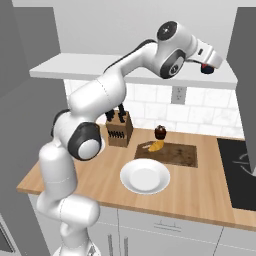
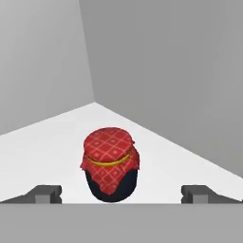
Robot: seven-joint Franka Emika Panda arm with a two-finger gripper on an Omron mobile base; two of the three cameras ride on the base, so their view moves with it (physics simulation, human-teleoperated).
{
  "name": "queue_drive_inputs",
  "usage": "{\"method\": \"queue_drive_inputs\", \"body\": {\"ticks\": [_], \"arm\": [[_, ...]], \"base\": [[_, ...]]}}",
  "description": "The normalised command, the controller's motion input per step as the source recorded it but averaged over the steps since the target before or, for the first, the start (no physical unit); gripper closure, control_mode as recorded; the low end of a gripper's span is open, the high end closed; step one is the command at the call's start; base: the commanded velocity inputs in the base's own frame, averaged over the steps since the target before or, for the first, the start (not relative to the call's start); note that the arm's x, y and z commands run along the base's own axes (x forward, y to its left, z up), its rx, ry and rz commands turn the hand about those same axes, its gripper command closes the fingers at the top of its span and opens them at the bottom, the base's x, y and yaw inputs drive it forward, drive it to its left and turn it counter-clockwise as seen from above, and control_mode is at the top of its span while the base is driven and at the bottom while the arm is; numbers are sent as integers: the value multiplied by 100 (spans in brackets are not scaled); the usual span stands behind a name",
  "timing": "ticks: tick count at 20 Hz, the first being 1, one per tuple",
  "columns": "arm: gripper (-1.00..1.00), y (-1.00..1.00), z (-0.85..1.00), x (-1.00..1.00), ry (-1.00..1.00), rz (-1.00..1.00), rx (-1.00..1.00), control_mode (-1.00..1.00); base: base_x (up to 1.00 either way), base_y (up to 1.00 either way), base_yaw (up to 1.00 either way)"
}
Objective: From the different types of pastries on the counter, select a croissant and place it on the cutting board. Then retrieve a jar of jam from the cabinet and place it alongside the croissant on the cutting board.
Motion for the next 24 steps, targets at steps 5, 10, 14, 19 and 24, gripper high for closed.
{"method": "queue_drive_inputs", "body": {"ticks": [5,10,14,19,24], "arm": [[-100,-19,0,20,-2,0,0,-100],[-100,-29,0,6,-2,0,0,-100],[-100,-7,0,20,0,0,0,-100],[-100,0,0,28,0,0,0,-100],[-100,0,-6,17,0,1,0,-100]], "base": [[0,0,0],[0,0,0],[0,0,0],[0,0,0],[0,0,0]]}}
